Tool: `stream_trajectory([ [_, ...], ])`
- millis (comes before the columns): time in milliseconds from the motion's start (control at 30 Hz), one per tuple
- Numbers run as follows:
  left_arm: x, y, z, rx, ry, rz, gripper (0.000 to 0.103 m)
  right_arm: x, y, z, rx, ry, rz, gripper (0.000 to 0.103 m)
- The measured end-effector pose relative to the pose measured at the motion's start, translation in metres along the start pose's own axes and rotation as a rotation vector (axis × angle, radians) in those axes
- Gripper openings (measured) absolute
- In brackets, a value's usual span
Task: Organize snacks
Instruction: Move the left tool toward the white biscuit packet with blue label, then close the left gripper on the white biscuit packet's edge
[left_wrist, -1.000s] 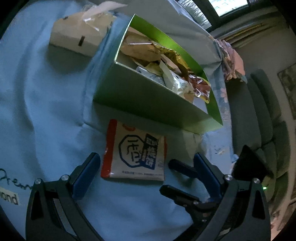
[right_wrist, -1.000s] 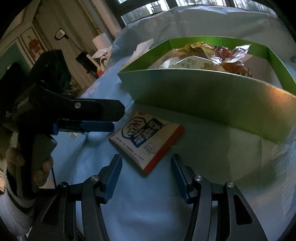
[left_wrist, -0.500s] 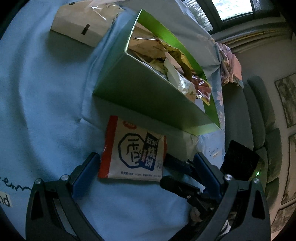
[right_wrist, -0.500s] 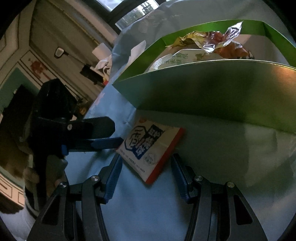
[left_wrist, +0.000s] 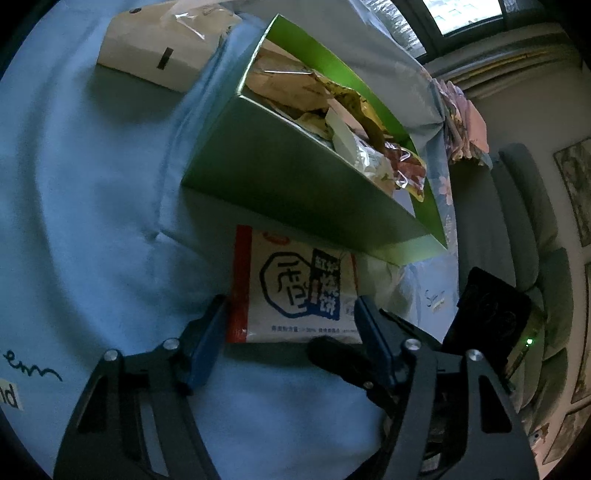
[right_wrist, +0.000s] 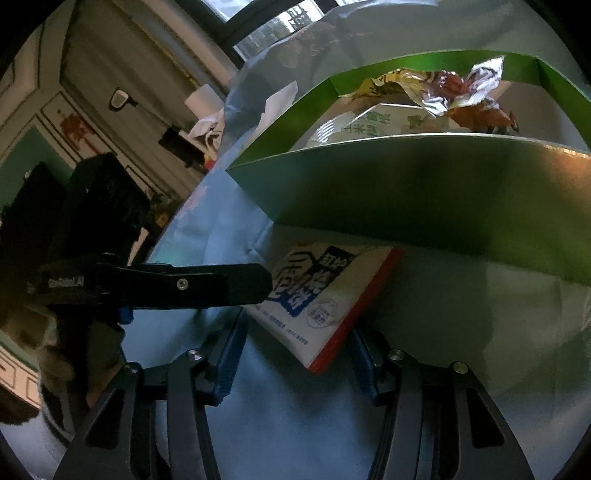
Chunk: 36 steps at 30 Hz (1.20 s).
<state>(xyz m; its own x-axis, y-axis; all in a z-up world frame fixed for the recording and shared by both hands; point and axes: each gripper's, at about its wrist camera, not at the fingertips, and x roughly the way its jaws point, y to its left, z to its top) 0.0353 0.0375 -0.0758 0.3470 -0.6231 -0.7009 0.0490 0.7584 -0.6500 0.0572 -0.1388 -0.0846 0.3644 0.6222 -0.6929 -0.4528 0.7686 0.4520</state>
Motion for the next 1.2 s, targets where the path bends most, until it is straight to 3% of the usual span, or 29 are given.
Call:
stream_trajectory([
  [67,0.0007,-0.0019,-0.0007,0.012,0.002,0.009,0.068,0.0003,-0.0002,0.0004,-0.008,0.003,-0.016,0.044],
  [200,0.0013,-0.0032,-0.0015,0.028,0.000,0.027,0.066,-0.0017,-0.0023,0.0006,-0.014,0.002,-0.017,0.042],
  [333,0.0027,-0.0043,-0.0009,0.043,-0.001,0.059,0.057,-0.0024,-0.0044,0.0004,-0.010,0.002,-0.005,0.040],
  [467,0.0037,-0.0071,-0.0012,0.056,-0.002,0.067,0.057,0.0000,-0.0025,-0.0006,-0.020,0.011,0.002,0.027],
  [967,0.0039,-0.0097,-0.0015,0.077,-0.005,0.084,0.056,0.0002,0.0014,-0.0006,-0.029,0.010,0.006,0.023],
  [1067,0.0034,-0.0092,-0.0021,0.071,-0.010,0.088,0.046,-0.0001,0.0002,-0.0011,-0.020,0.009,0.007,0.023],
  [1200,0.0031,-0.0076,-0.0018,0.056,-0.011,0.084,0.042,-0.0005,-0.0046,-0.0021,0.004,0.010,0.019,0.023],
])
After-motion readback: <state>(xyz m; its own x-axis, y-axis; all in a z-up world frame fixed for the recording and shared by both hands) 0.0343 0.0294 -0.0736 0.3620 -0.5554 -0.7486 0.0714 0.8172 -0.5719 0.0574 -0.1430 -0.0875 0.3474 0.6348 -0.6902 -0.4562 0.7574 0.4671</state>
